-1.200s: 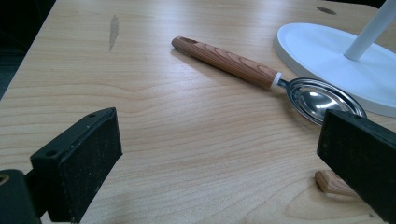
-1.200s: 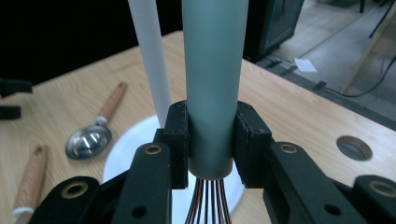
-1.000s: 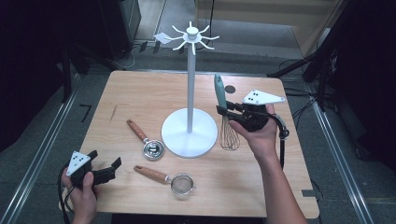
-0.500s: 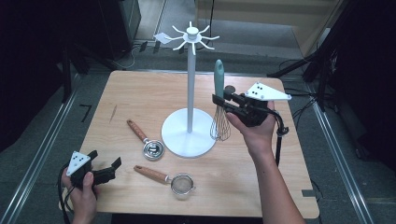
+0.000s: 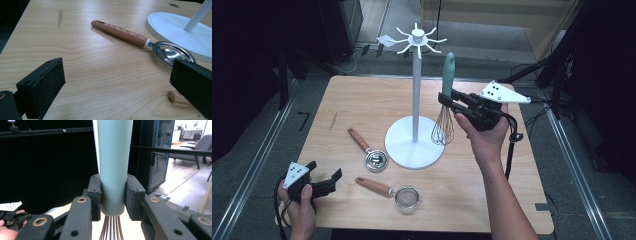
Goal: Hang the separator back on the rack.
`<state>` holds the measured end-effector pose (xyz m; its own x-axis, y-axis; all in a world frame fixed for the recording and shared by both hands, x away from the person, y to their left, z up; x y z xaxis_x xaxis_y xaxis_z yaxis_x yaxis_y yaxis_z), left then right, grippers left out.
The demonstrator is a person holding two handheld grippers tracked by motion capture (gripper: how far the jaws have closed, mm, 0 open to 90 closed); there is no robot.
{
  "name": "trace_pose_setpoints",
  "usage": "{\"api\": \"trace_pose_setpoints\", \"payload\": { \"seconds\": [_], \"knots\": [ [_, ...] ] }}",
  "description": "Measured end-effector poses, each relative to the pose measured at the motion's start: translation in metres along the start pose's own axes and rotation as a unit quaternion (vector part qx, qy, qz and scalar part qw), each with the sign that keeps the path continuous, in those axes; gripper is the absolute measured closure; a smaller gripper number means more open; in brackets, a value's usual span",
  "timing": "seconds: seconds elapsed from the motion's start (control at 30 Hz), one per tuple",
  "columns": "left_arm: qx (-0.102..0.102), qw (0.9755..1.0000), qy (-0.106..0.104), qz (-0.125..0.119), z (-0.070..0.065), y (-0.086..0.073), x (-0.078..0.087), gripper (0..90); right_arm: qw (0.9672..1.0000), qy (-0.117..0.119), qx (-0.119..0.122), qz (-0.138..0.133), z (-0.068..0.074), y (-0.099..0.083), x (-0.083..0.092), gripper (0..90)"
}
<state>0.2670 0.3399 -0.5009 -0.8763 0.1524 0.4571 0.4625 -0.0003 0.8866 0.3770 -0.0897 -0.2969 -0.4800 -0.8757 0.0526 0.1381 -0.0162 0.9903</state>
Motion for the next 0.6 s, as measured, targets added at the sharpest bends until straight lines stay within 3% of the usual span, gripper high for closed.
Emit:
{"api": "trace_pose_setpoints", "payload": {
  "seconds": [0.6],
  "knots": [
    [0.000,1.0000,0.000,0.000,0.000,0.000,0.000,0.1,0.9998,0.013,0.015,-0.006,0.012,0.018,-0.008,71.2]
  ]
}}
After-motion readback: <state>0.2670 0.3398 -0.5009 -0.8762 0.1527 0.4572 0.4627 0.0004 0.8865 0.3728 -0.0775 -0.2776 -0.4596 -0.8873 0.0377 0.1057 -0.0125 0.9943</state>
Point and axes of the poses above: each handheld gripper's, and its own axes: x roughly backward along the jaws, y roughly out of its top, z roughly to its left, the point moved 4 cm from there along -x, roughly forward along the jaws, and after that the axes turned 8 degrees about y, right-handed, at the moved point
